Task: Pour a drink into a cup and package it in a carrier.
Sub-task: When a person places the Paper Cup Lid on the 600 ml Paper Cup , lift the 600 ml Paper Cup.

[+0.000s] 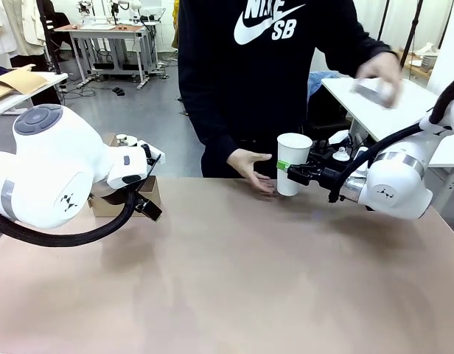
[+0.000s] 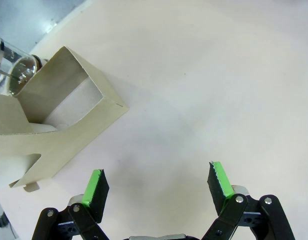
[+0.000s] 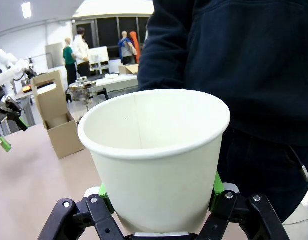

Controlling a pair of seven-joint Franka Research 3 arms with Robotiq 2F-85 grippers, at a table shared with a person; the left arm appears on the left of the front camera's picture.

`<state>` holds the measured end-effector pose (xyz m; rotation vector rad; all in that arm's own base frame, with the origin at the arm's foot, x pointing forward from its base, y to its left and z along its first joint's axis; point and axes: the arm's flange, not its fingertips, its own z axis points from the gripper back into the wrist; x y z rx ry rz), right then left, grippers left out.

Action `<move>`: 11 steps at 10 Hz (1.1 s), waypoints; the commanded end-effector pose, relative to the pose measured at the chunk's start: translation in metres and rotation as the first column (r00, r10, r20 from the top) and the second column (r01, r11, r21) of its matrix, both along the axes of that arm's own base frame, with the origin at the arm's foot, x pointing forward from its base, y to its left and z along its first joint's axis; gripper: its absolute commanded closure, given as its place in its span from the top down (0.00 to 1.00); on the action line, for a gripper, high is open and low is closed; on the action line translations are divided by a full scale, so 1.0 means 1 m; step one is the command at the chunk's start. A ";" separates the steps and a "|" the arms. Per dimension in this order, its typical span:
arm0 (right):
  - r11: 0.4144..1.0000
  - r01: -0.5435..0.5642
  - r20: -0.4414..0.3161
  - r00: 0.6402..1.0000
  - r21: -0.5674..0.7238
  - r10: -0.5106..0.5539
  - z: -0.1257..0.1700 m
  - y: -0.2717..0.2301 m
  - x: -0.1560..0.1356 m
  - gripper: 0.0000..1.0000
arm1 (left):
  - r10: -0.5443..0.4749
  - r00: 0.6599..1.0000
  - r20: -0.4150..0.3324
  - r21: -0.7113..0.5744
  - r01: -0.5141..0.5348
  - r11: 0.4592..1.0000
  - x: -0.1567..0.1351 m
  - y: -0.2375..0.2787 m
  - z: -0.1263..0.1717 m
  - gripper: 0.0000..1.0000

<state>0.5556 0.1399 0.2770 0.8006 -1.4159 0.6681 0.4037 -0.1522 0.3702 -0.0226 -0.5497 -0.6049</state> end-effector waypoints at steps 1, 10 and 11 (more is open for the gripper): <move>1.000 0.002 0.006 1.000 0.013 -0.002 0.003 0.001 0.000 0.80 | 0.000 1.000 0.000 -0.002 0.000 1.000 0.000 0.000 0.000 1.00; 1.000 0.002 0.006 1.000 0.013 -0.002 0.003 0.001 0.000 0.80 | 0.000 1.000 0.000 -0.002 0.000 1.000 0.000 0.000 0.000 1.00; 1.000 0.002 0.006 1.000 0.013 -0.002 0.003 0.001 0.000 0.80 | 0.000 1.000 0.000 -0.002 0.000 1.000 0.000 0.000 0.000 1.00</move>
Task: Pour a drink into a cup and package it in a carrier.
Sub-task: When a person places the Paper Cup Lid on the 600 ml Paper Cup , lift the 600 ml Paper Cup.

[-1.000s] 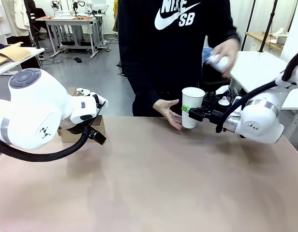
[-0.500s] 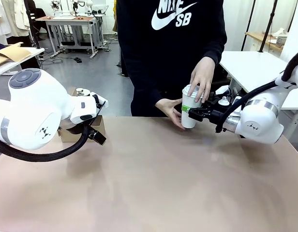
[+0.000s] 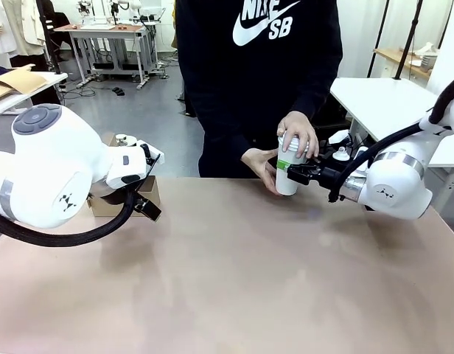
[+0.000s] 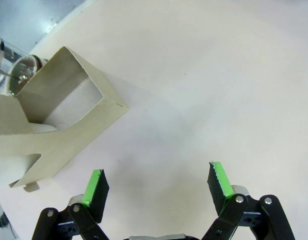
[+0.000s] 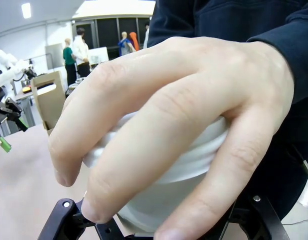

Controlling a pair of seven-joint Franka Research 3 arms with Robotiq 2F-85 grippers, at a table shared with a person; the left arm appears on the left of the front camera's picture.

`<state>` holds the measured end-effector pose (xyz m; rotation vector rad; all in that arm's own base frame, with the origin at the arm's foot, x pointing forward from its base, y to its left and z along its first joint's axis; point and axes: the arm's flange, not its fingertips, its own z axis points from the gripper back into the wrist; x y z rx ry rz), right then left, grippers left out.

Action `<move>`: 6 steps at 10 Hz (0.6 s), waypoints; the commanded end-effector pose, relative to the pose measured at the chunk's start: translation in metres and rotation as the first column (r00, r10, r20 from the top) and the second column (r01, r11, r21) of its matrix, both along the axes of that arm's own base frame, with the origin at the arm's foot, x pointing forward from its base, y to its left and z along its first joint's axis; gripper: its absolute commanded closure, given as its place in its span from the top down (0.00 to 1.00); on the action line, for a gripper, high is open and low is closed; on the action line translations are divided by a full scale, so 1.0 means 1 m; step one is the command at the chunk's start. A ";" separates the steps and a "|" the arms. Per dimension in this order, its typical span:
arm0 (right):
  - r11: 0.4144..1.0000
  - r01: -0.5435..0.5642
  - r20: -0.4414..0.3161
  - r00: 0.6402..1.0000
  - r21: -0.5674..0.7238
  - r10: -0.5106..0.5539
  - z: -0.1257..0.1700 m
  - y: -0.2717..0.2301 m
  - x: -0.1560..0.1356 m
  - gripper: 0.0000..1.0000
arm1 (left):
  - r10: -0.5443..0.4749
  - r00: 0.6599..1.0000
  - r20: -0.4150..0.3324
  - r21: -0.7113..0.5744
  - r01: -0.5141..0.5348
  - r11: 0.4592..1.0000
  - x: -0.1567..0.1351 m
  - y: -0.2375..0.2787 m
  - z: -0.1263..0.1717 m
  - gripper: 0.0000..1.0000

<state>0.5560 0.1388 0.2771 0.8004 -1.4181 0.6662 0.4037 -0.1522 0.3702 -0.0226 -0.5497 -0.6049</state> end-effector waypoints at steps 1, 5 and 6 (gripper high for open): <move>1.000 0.001 0.005 1.000 0.011 -0.001 0.003 0.002 0.000 0.80 | 0.000 1.000 0.000 -0.002 0.000 1.000 0.000 0.000 0.000 1.00; 1.000 0.001 0.005 1.000 0.011 -0.001 0.003 0.002 0.000 0.80 | 0.000 1.000 0.000 -0.002 0.000 1.000 0.000 0.000 0.000 1.00; 1.000 0.001 0.005 1.000 0.011 -0.001 0.003 0.002 0.000 0.80 | 0.000 1.000 0.000 -0.002 0.000 1.000 0.000 0.000 0.000 1.00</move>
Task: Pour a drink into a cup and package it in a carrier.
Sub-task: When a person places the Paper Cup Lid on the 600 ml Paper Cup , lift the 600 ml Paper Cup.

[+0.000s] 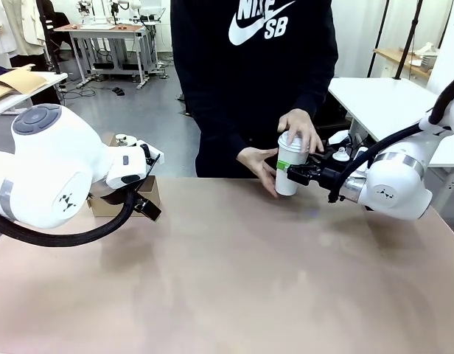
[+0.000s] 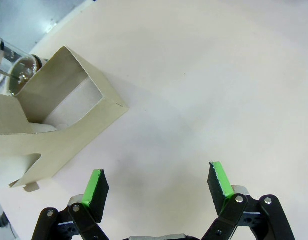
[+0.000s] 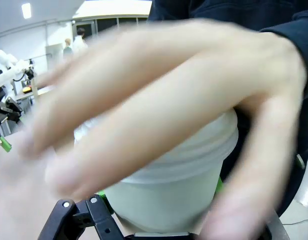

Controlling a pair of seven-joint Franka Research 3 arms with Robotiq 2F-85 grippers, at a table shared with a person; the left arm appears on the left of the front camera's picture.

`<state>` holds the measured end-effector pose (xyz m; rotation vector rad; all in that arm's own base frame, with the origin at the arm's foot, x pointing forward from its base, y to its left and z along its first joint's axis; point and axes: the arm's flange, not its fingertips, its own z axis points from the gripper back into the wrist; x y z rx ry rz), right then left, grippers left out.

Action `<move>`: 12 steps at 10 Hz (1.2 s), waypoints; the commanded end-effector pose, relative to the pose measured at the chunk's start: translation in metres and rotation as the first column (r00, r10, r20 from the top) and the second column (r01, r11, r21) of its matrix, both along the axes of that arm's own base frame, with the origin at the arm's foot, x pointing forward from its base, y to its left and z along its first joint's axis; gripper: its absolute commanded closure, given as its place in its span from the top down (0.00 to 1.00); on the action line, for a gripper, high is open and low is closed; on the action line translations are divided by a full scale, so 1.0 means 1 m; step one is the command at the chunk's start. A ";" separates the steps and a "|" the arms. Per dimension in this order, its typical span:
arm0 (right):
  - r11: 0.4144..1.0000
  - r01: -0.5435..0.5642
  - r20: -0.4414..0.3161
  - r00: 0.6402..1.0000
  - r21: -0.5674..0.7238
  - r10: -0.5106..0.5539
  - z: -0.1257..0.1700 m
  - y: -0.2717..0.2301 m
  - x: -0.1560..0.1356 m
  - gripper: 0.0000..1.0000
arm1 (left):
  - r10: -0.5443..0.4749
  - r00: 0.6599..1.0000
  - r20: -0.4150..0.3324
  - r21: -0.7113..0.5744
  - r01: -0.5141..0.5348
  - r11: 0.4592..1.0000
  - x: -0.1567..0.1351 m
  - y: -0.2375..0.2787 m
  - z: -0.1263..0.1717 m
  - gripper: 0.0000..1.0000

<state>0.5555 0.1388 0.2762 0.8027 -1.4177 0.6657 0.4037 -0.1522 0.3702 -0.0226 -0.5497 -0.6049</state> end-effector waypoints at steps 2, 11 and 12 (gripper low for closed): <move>1.000 0.002 0.006 1.000 0.009 -0.002 0.003 0.003 0.001 0.80 | 0.000 1.000 0.000 -0.002 0.000 1.000 0.000 0.000 0.000 1.00; 1.000 0.002 0.006 1.000 0.009 -0.002 0.003 0.003 0.001 0.80 | 0.000 1.000 0.000 -0.002 0.000 1.000 0.000 0.000 0.000 1.00; 1.000 0.002 0.006 1.000 0.009 -0.002 0.003 0.003 0.001 0.80 | 0.000 1.000 0.000 -0.002 0.000 1.000 0.000 0.000 0.000 1.00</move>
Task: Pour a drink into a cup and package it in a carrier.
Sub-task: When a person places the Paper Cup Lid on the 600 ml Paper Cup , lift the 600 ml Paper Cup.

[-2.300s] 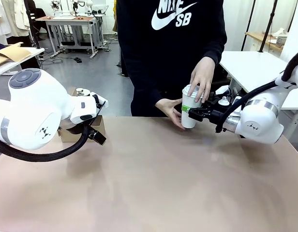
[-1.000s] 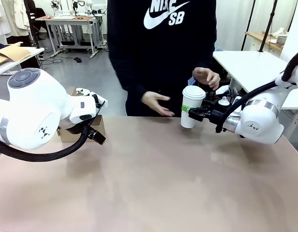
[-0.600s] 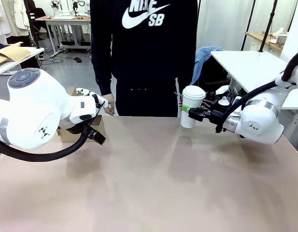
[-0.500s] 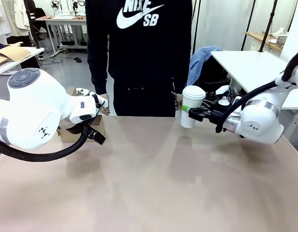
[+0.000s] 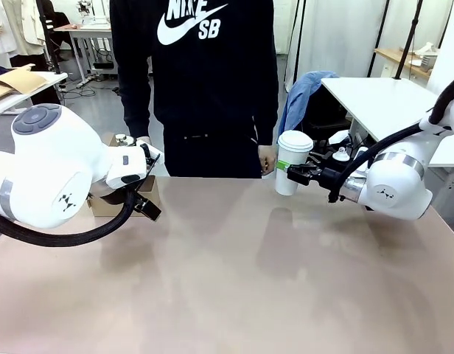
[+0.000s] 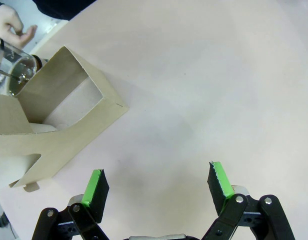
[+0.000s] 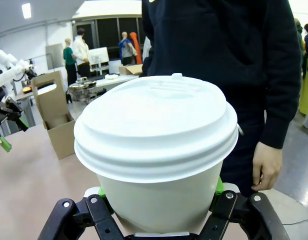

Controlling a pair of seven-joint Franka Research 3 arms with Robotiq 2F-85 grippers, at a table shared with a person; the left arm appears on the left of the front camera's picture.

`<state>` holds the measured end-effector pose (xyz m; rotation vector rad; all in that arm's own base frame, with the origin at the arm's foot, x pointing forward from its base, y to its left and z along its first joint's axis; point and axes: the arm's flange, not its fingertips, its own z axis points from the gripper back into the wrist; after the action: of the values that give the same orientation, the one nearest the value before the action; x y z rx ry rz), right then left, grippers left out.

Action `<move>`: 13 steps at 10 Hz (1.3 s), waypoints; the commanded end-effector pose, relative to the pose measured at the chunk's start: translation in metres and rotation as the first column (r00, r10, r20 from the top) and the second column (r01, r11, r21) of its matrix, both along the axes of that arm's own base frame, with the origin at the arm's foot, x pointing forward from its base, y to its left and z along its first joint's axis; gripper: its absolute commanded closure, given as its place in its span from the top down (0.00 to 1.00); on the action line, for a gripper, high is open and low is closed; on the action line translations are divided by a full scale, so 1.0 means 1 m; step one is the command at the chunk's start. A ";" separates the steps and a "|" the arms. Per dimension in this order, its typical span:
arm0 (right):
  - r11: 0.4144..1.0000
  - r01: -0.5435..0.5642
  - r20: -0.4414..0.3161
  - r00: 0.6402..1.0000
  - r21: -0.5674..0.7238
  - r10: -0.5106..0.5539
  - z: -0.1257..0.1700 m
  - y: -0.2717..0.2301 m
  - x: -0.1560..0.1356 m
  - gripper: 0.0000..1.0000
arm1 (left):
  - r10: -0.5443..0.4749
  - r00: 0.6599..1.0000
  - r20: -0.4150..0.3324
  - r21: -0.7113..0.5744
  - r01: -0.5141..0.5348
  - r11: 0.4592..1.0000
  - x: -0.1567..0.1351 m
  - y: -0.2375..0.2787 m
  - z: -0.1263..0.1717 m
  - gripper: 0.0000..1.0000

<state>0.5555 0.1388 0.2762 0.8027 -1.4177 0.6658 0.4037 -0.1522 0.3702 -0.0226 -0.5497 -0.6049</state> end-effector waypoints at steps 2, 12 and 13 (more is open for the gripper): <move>1.000 0.002 0.006 1.000 0.009 -0.002 0.003 0.002 0.001 0.80 | 0.000 1.000 0.000 -0.002 0.000 1.000 0.000 0.000 0.000 1.00; 0.985 -0.160 0.002 0.987 -0.068 0.161 0.174 -0.021 -0.058 0.80 | 0.000 1.000 0.000 -0.002 0.000 1.000 0.000 0.000 0.000 1.00; 0.975 -0.200 -0.008 0.980 -0.096 0.200 0.201 -0.020 -0.072 0.80 | 0.000 1.000 0.000 -0.002 0.000 1.000 0.000 0.000 0.000 1.00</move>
<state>0.5024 0.1221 0.4470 0.8533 -1.3791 0.8425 0.4036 -0.1526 0.3704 -0.0226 -0.5502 -0.6059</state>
